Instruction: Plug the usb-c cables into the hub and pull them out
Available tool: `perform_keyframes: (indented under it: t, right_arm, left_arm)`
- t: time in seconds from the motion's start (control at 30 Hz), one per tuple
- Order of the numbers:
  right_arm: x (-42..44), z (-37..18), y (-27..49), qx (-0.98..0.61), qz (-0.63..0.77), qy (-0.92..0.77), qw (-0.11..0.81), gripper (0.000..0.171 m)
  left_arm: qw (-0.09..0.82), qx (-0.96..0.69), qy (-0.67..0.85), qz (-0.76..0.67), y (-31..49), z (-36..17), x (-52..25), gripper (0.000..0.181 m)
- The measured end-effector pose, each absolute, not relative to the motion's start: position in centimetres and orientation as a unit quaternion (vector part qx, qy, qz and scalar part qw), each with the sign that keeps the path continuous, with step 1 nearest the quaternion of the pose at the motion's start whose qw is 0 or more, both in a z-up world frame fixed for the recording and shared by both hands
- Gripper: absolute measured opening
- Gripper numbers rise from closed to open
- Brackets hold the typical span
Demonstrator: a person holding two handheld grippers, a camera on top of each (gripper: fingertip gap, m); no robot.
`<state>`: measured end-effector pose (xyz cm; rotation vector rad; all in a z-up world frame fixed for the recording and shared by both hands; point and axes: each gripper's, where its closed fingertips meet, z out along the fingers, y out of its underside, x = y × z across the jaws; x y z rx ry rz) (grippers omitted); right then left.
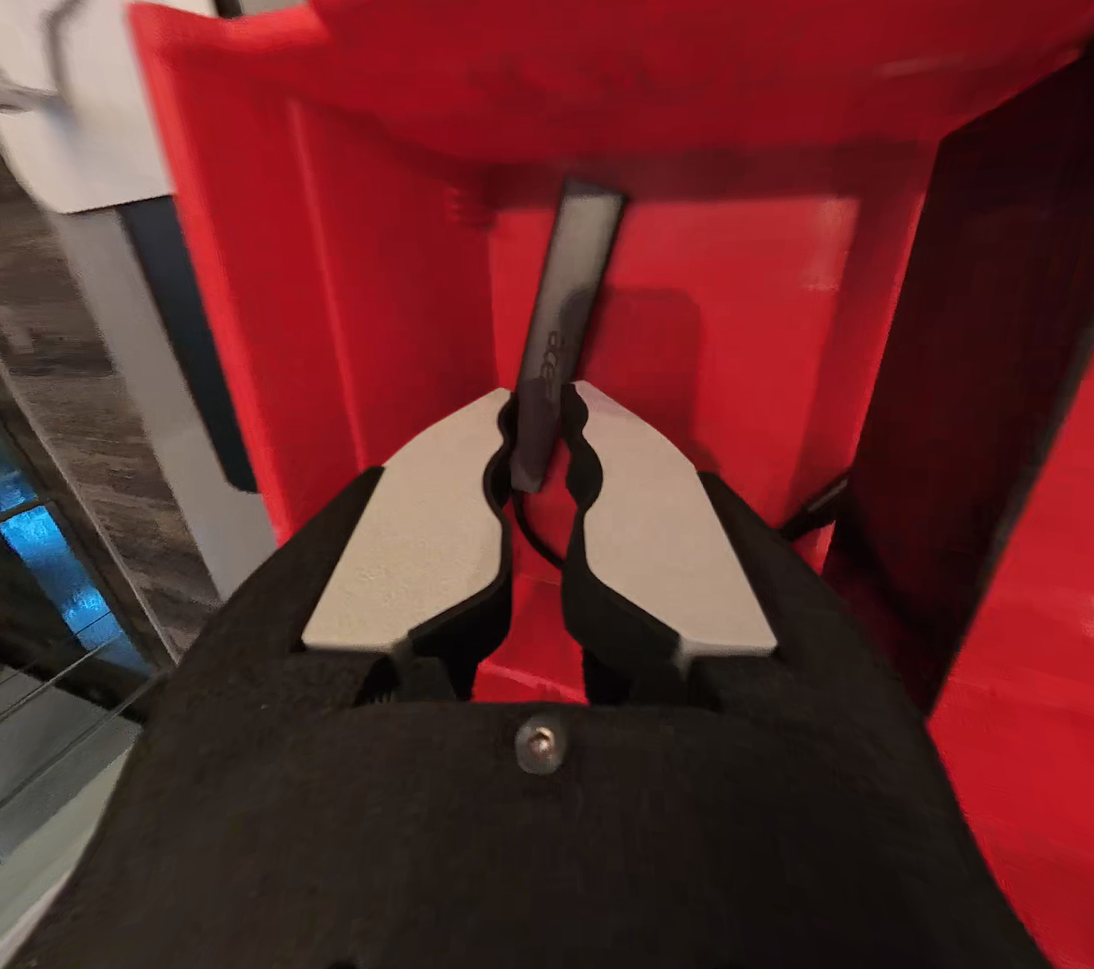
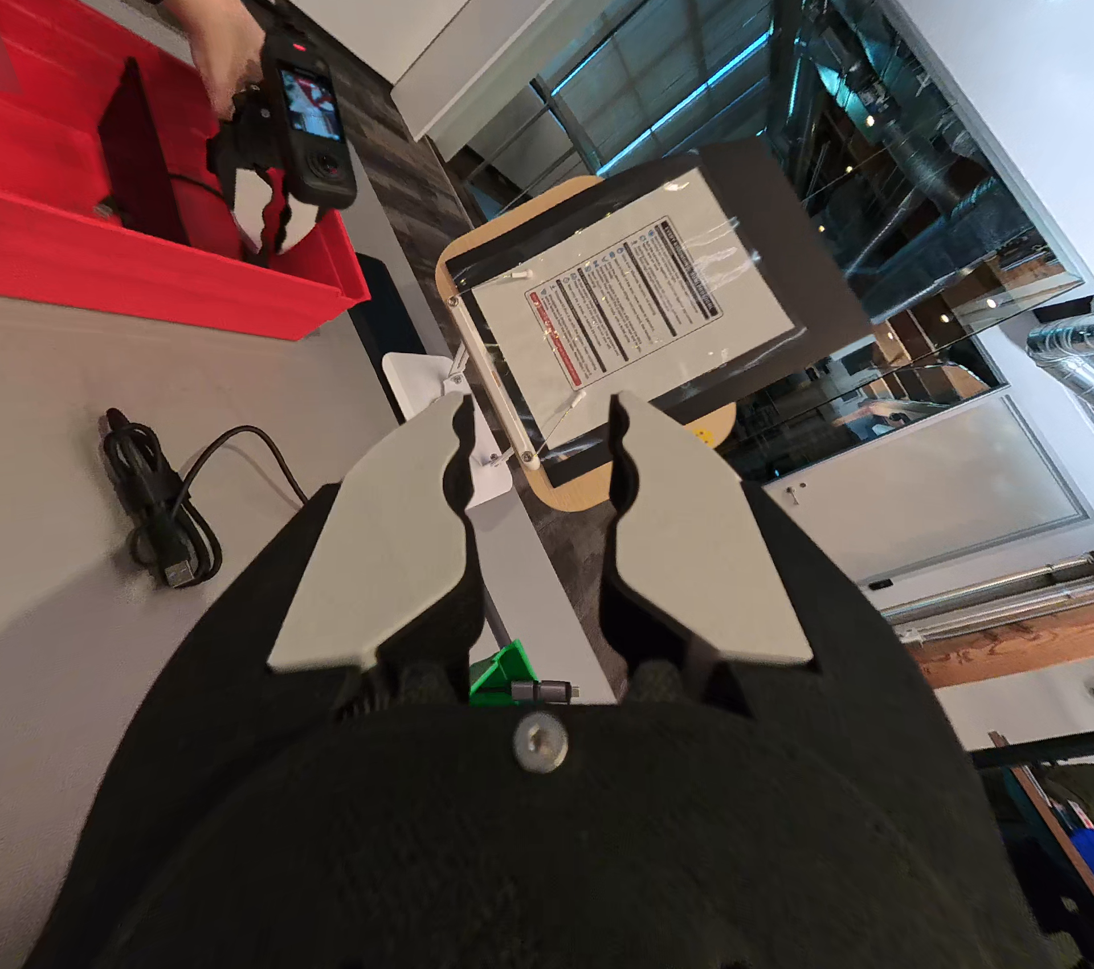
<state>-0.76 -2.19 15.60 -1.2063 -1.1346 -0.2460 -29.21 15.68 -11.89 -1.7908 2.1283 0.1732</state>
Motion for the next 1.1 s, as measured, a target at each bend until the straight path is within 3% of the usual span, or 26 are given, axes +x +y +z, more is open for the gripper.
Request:
perform_keyframes:
  t: [0.2, 0.37, 0.47, 0.67, 0.93, 1.1]
  right_arm:
    - [-2.3, 13.2, -0.7, -0.545, -0.142, -0.539, 0.627, 0.044]
    - [-3.5, 12.2, -0.6, -0.54, -0.142, -0.56, 0.612, 0.043]
    - [-4.2, 11.6, -0.7, -0.535, -0.14, -0.574, 0.604, 0.043]
    - [-4.3, 11.4, -0.6, -0.534, -0.142, -0.579, 0.6, 0.042]
    - [-4.5, 11.6, -1.4, -0.52, -0.145, -0.59, 0.601, 0.041]
    - [-4.0, 12.9, -2.3, -0.507, -0.141, -0.58, 0.622, 0.04]
  left_arm:
    - [0.083, -0.609, 0.787, 0.054, 15.8, -14.7, -29.0, 0.045]
    - [0.058, -0.609, 0.789, 0.049, 16.1, -15.5, -28.7, 0.042]
    - [0.046, -0.617, 0.785, 0.014, 15.1, -15.7, -29.0, 0.024]
    - [0.002, -0.633, 0.774, 0.005, 14.2, -15.8, -30.0, 0.024]
    - [0.036, -0.654, 0.752, 0.07, 15.1, -15.3, -30.6, 0.023]
    - [0.202, -0.681, 0.691, 0.134, 16.5, -10.7, -30.4, 0.022]
